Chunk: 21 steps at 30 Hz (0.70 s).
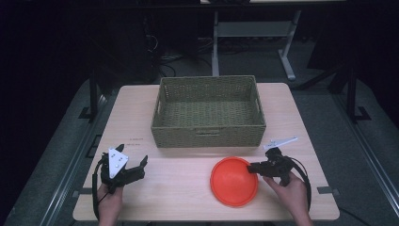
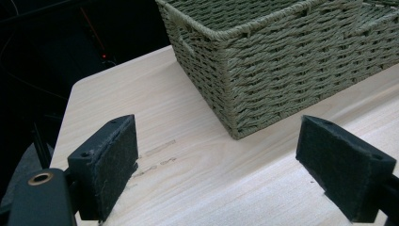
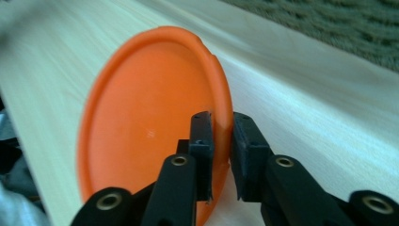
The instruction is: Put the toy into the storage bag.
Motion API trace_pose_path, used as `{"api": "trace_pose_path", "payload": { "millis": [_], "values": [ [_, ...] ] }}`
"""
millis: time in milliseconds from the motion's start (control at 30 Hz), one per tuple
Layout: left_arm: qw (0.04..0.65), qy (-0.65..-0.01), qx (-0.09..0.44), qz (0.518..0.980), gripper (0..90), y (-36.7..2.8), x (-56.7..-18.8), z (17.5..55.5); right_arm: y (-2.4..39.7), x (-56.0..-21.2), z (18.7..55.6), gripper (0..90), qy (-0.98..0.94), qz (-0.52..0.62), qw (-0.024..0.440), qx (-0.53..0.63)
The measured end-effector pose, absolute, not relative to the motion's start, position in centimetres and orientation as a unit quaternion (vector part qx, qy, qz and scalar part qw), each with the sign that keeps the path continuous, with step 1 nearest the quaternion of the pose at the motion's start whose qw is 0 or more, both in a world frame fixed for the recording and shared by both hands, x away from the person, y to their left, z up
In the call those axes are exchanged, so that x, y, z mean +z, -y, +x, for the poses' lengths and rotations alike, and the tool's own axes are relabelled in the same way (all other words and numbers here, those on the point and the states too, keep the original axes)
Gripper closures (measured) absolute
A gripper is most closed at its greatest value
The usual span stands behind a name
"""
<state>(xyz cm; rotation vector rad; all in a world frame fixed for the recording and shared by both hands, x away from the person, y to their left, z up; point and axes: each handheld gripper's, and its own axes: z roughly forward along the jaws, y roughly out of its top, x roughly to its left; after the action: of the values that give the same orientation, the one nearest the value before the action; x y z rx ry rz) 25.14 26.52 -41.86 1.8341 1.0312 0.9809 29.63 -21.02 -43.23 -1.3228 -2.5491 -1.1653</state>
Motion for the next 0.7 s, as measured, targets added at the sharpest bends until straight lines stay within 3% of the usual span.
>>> {"api": "trace_pose_path", "payload": {
  "millis": [700],
  "values": [
    [0.401, -0.413, 0.39, 0.719, 12.8, -26.8, -41.8, 25.0, 18.8, -35.8, 29.2, 82.1, 0.846, -0.366, -0.044, -0.384]
  ]
}}
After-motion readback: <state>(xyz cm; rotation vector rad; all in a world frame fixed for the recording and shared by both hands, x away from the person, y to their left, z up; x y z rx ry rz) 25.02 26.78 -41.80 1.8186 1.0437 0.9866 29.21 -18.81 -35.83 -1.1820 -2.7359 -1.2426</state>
